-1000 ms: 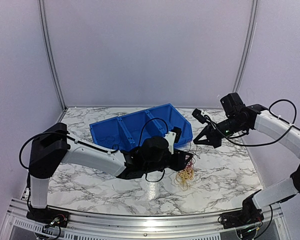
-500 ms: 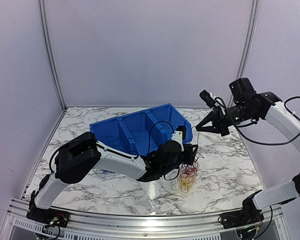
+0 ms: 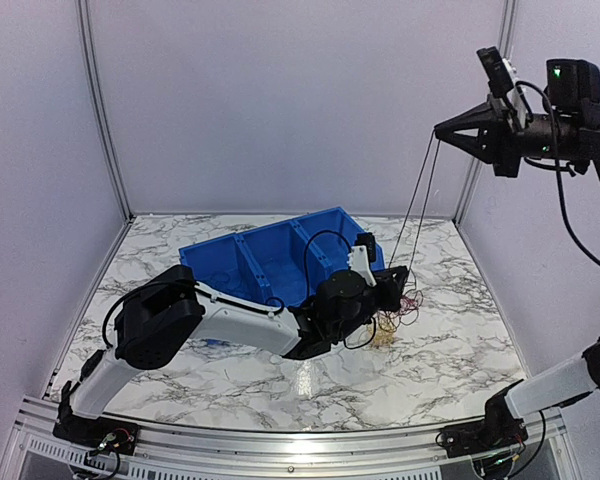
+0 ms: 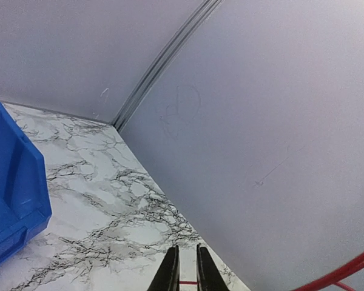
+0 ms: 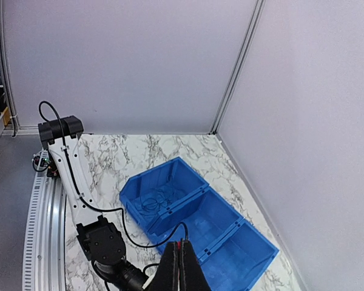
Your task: Untangle the cables
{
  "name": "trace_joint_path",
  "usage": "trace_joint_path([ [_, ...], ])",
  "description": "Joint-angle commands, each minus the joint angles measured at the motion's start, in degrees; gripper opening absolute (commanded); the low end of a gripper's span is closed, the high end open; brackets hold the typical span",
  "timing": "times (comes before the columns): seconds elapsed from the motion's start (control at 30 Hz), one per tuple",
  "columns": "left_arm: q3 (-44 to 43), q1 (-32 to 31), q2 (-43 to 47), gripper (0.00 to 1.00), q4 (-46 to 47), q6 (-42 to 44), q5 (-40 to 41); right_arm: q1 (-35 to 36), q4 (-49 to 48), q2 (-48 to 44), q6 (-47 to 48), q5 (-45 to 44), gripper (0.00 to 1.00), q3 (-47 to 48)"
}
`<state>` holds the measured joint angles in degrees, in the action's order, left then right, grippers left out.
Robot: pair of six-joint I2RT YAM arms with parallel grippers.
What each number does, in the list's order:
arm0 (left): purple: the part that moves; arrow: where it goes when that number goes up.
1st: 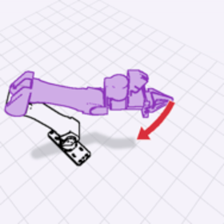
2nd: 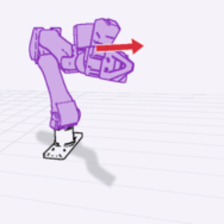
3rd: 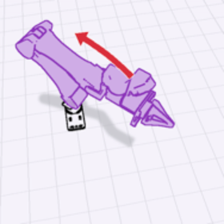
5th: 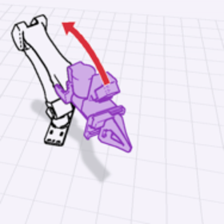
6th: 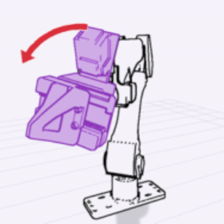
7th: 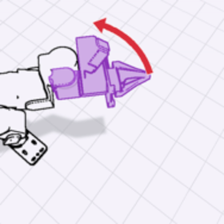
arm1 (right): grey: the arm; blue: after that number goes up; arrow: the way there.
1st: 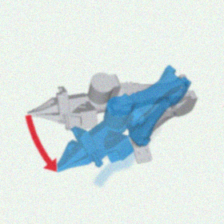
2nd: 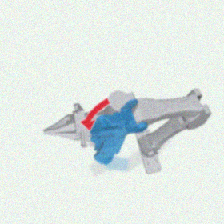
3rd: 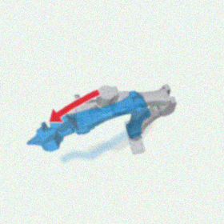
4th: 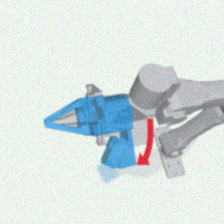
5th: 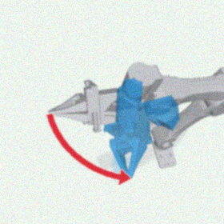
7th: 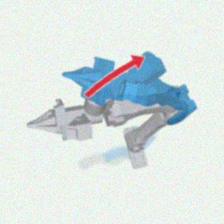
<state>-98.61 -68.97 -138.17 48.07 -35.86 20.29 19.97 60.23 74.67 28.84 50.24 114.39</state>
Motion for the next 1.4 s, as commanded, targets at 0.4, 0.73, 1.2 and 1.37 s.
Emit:
trace_joint_path([
  [0.4,0.7,1.1,-4.1,0.29,-10.4,-3.1,-0.5,-2.4,-20.6,4.0,-16.1,18.9,0.0,18.2],
  [0.73,-1.4,2.1,-5.1,0.32,-13.4,-5.4,-2.8,-14.4,-89.0,7.0,-74.6,31.0,0.0,10.9],
  [1.2,8.5,1.4,4.0,0.37,-22.8,-4.3,-6.9,-15.0,-40.2,0.5,-33.4,13.6,0.0,-2.7],
  [1.37,25.7,-0.3,17.1,0.46,-16.6,3.1,-4.1,-14.4,-35.4,-4.7,-25.4,9.8,0.0,-17.7],
])
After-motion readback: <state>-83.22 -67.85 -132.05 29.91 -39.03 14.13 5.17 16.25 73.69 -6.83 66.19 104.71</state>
